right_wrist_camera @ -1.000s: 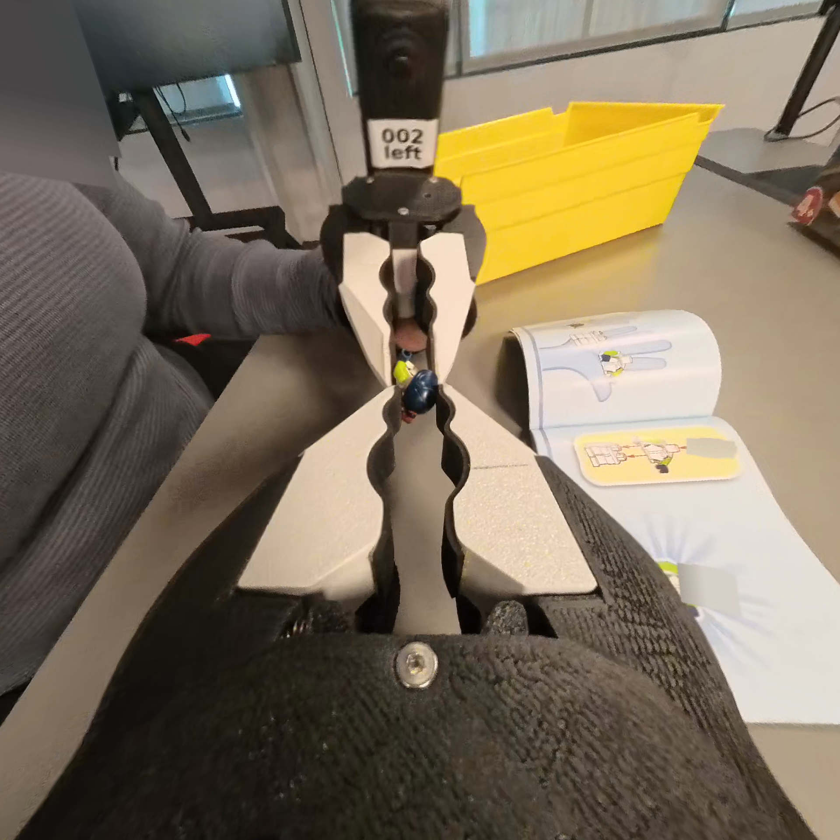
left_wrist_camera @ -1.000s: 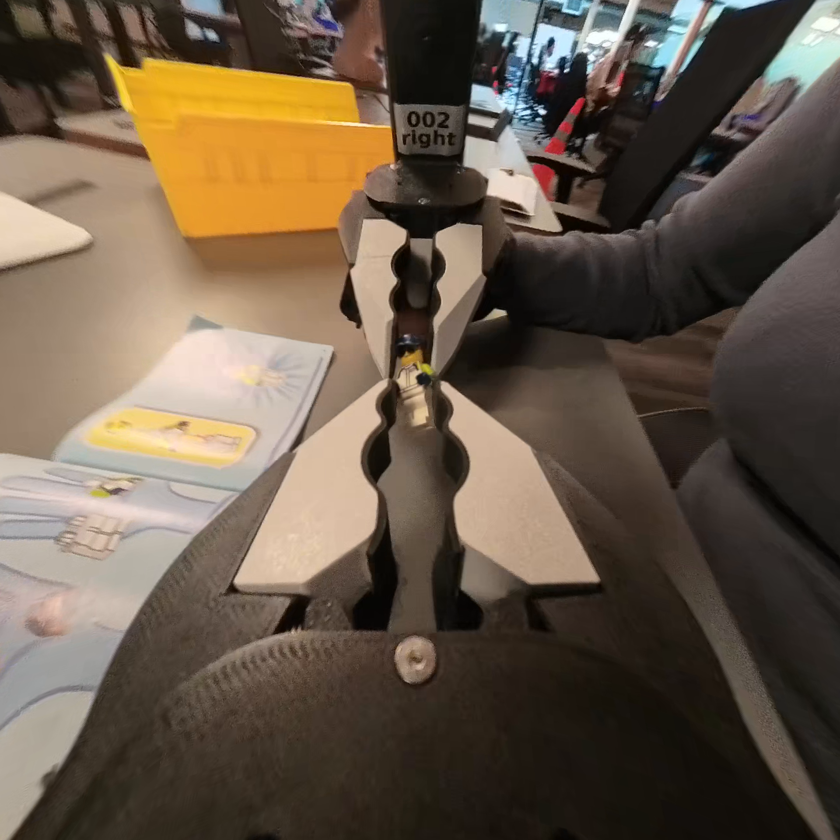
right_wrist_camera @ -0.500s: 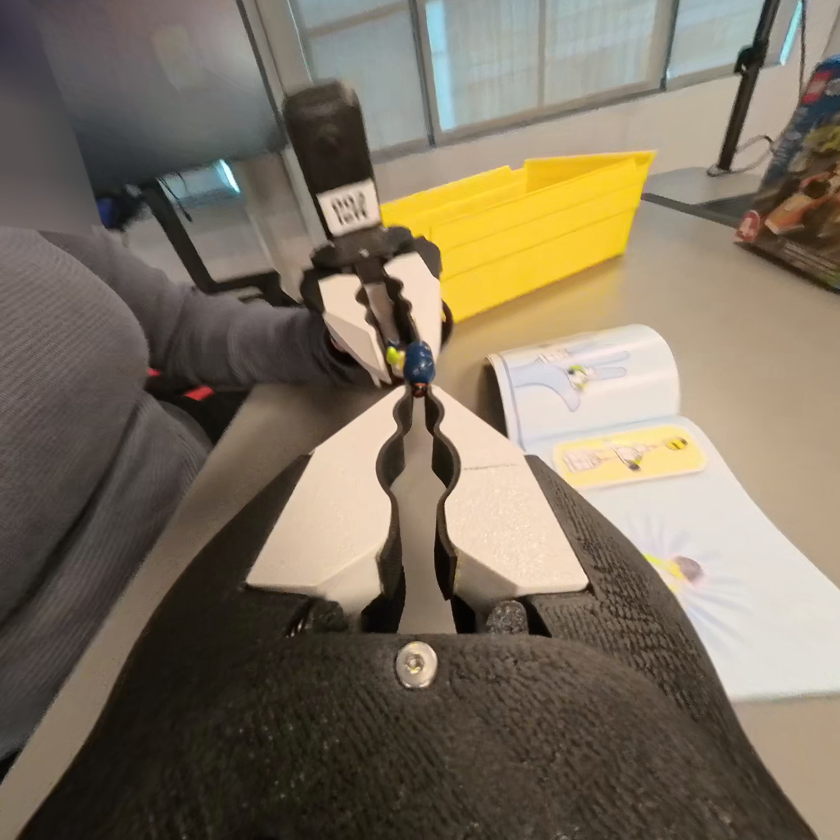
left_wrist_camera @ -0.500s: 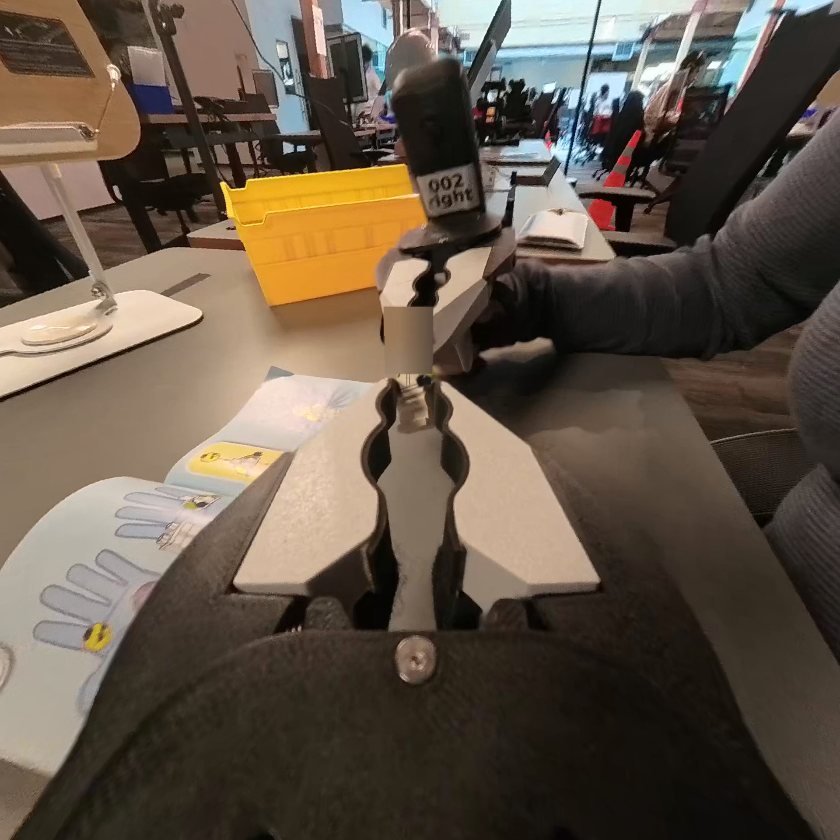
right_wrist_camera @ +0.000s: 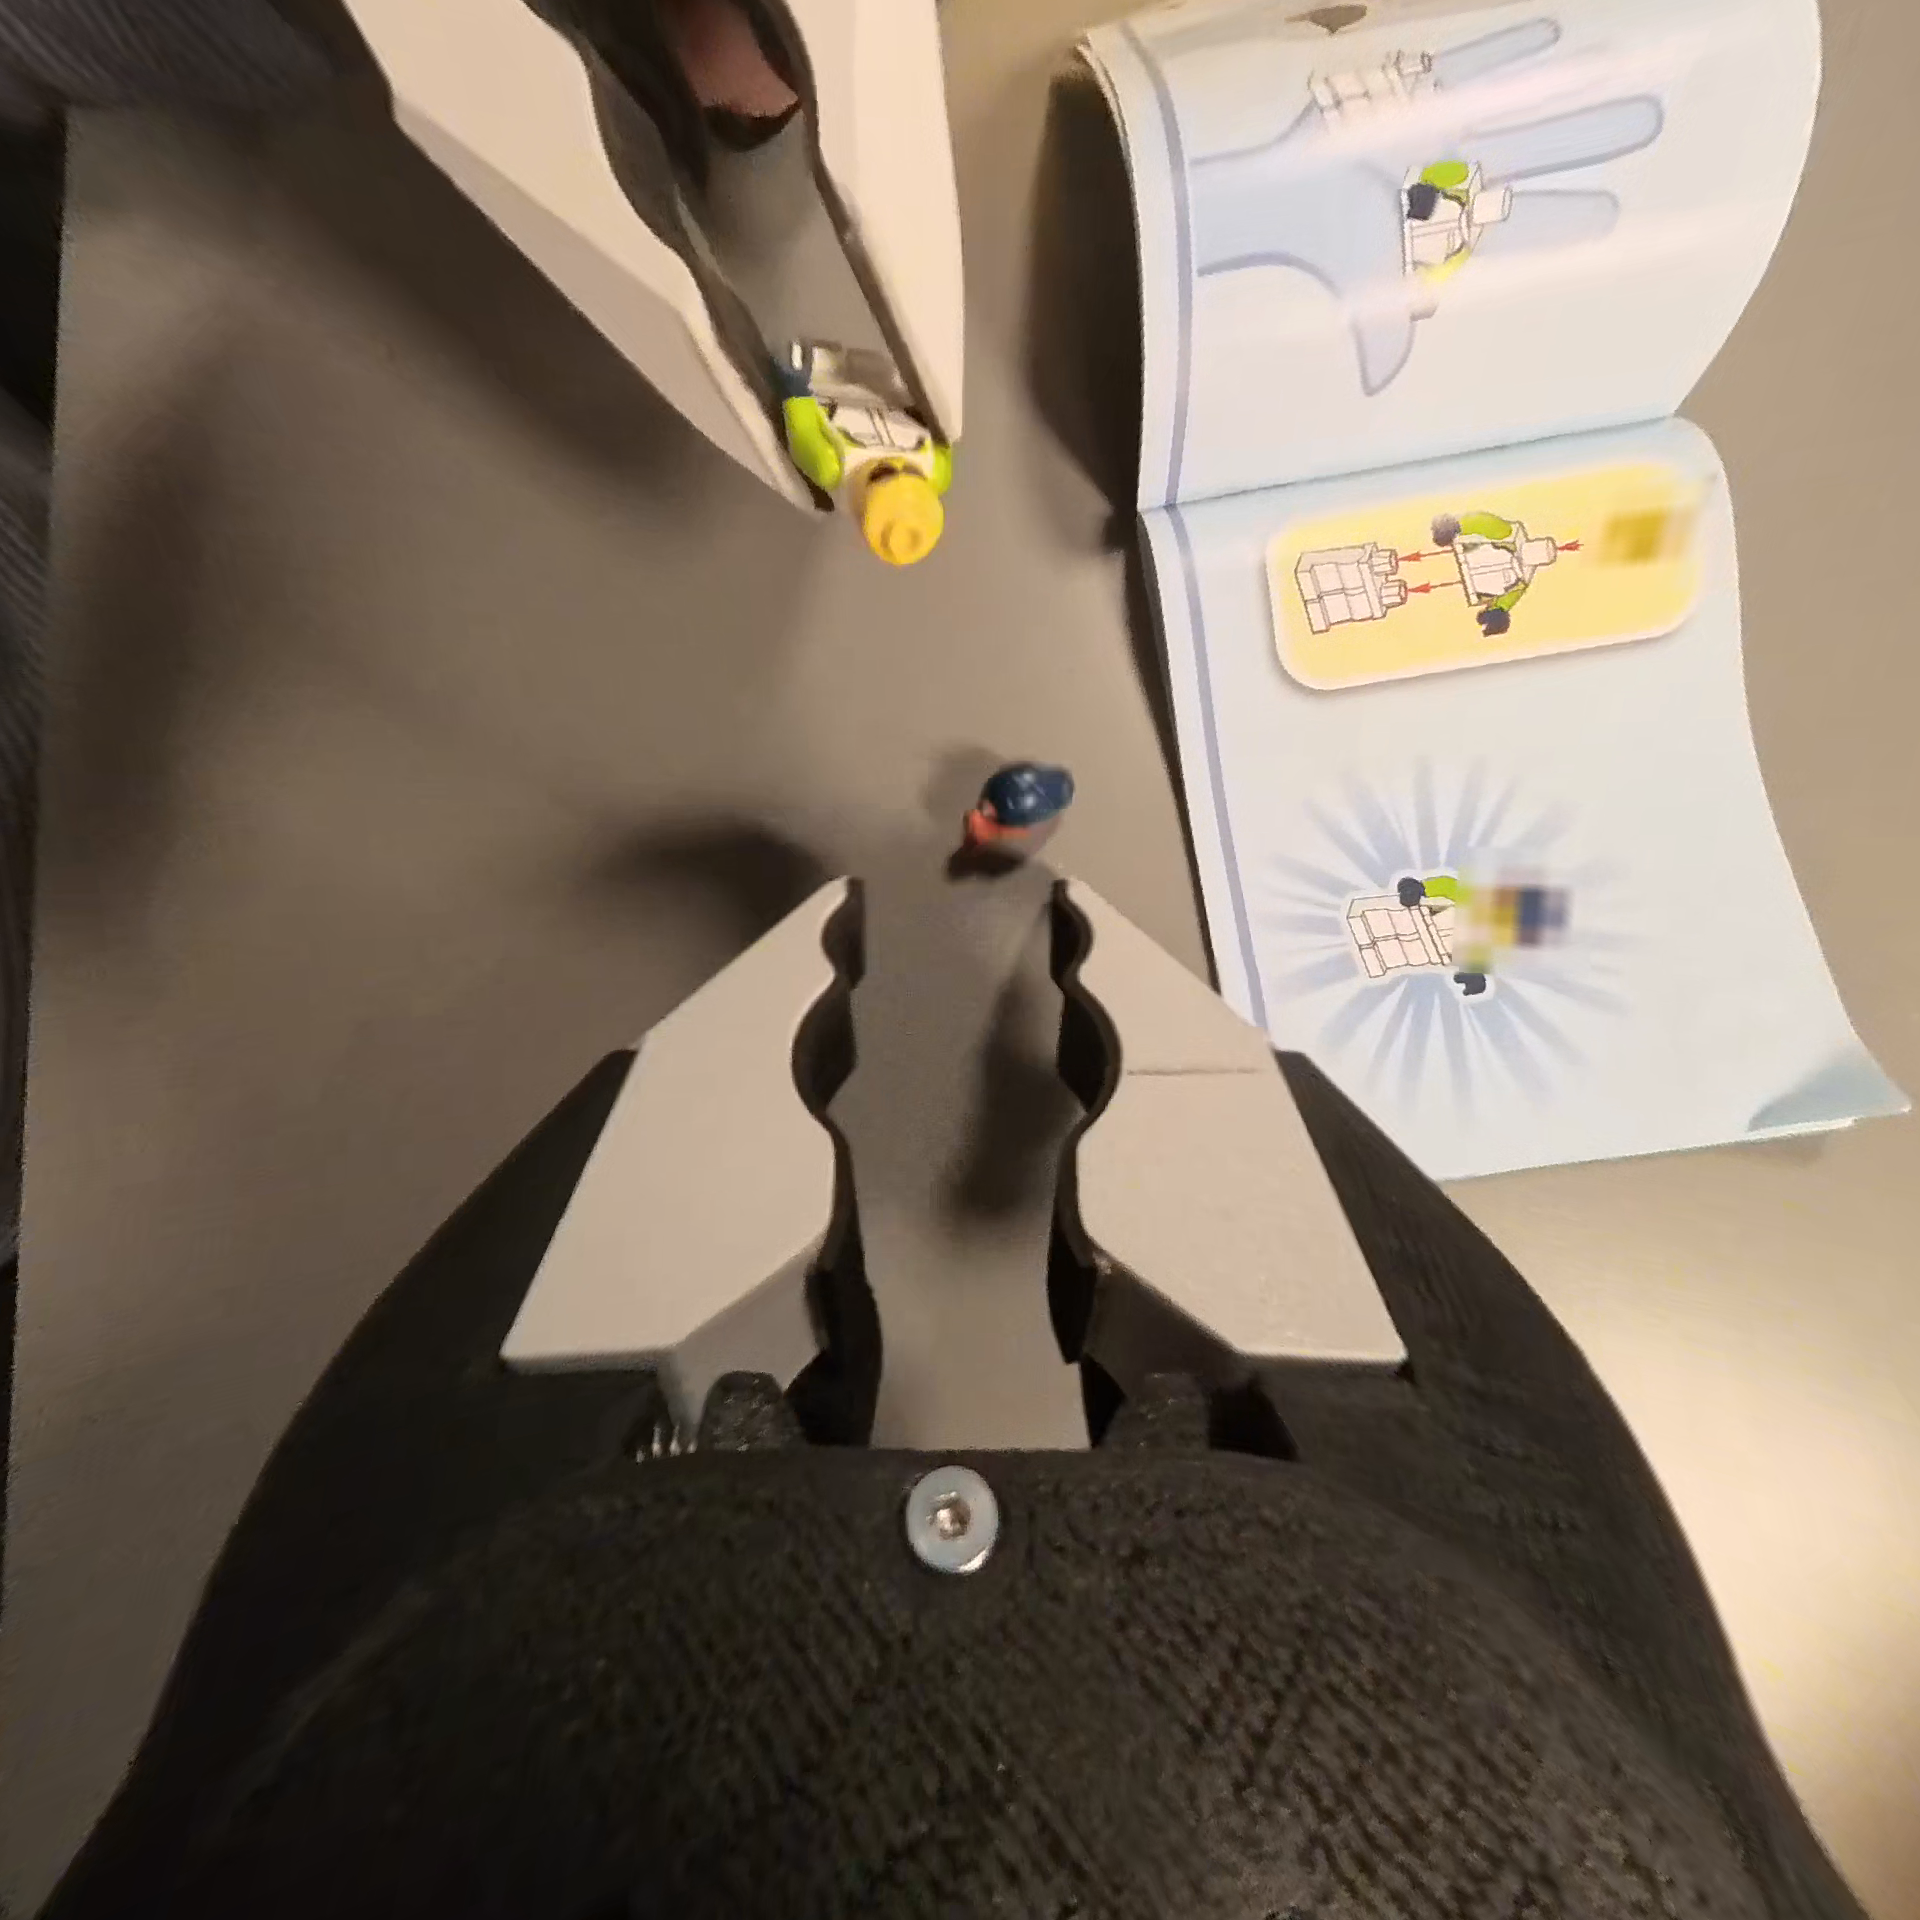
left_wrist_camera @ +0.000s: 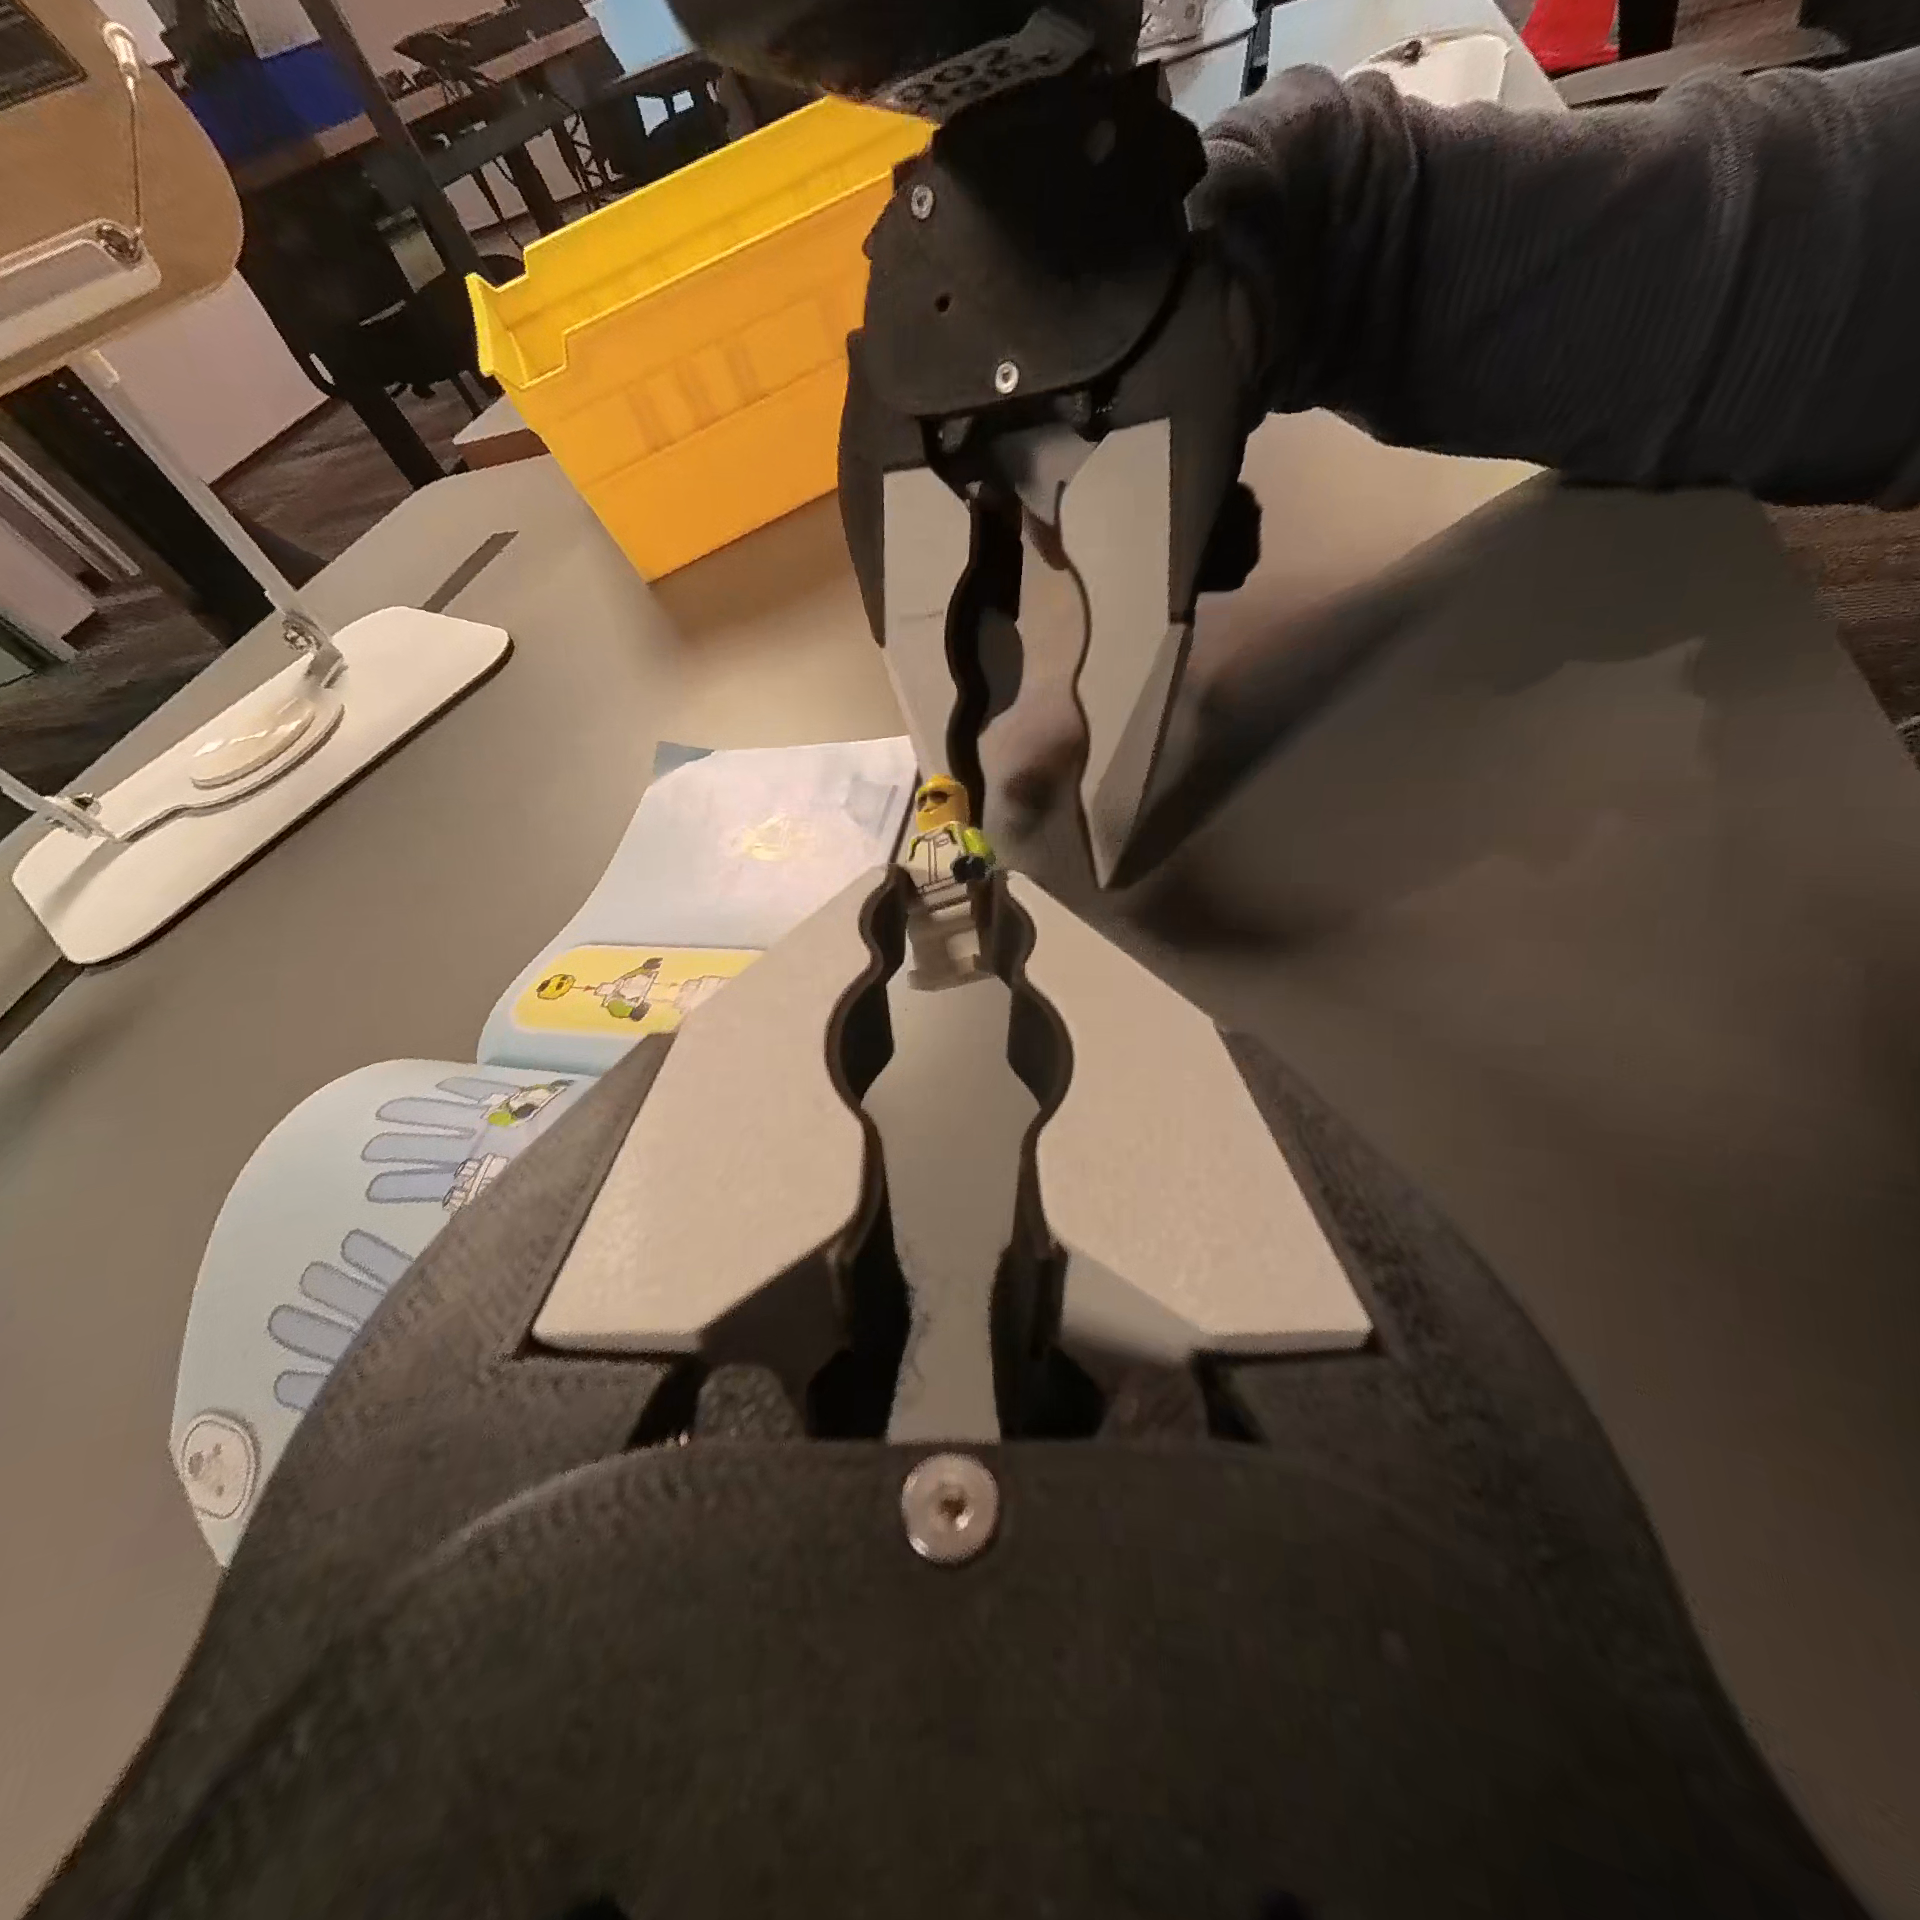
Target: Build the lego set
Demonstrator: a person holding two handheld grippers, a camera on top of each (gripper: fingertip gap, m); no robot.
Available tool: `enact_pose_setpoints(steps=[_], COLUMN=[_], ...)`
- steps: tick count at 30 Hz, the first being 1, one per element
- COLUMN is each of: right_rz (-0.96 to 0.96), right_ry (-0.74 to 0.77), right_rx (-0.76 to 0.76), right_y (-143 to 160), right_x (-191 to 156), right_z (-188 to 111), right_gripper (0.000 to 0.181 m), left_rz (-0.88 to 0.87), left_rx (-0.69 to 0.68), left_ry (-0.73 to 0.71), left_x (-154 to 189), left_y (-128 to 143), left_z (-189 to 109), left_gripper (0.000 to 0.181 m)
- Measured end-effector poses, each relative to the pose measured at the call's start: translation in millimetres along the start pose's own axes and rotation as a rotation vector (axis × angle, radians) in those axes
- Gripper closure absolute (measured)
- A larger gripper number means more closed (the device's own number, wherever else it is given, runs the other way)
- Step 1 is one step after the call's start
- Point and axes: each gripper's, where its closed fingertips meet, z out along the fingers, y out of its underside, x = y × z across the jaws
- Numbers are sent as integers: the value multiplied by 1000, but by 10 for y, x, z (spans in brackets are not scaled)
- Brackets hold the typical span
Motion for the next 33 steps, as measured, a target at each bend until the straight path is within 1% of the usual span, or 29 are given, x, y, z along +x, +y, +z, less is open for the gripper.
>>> enact_pose_setpoints(steps=[2, 4, 6, 7, 8, 10, 12, 14, 16, 19, 22, 23, 24, 26, 27, 29, 30, 32, 33], right_rz=[10, 30, 67, 58, 4, -230, -450, -554, -611, -617, -575, -553, -540, -517, -508, -494, -489, -468, -449], right_ry=[24, -17, -70, -75, -35, 89, 220, 317, 378, 356, 335, 327, 318, 303, 293, 274, 260, 232, 232], right_rx=[55, 240, 426, 465, 480, 496, 481, 442, 439, 452, 455, 465, 478, 494, 498, 507, 508, 512, 525], right_y=[-42, -297, -563, -617, -636, -668, -704, -736, -778, -794, -781, -782, -785, -789, -785, -786, -782, -777, -790], right_x=[57, 10, -32, -35, -18, -72, -144, -137, -130, -189, -163, -150, -151, -147, -151, -162, -172, -196, -187], right_z=[-54, -163, -290, -321, -331, -340, -320, -291, -287, -258, -252, -256, -262, -271, -272, -268, -260, -235, -240], right_gripper=[141, 144, 153, 154, 153, 150, 149, 153, 160, 168, 173, 173, 173, 173, 173, 173, 173, 173, 172], left_rz=[3, 3, 2, -11, -40, -118, -197, -241, -263, -272, -278, -258, -221, -92, -27, 73, 107, 152, 155], left_rx=[7, 20, 37, 47, 58, 84, 104, 112, 106, 99, 129, 150, 159, 130, 109, 70, 58, 47, 43], left_ry=[-9, -10, -5, 3, 16, 62, 104, 136, 166, 186, 162, 134, 98, 45, 21, -14, -23, -67, -66], left_x=[-16, -15, -4, 3, 8, 24, 25, 30, 56, 84, 40, 14, -9, 9, 27, 62, 78, 39, 33], left_y=[-7, -31, -61, -76, -90, -118, -135, -140, -136, -133, -160, -182, -189, -155, -136, -101, -94, -95, -96], left_z=[-10, -19, -24, -25, -27, -36, -53, -65, -61, -56, -81, -99, -112, -112, -98, -54, -34, -33, -41], left_gripper=[168, 168, 167, 167, 167, 168, 168, 168, 168, 168, 167, 162, 150, 144, 145, 152, 156, 174, 175])
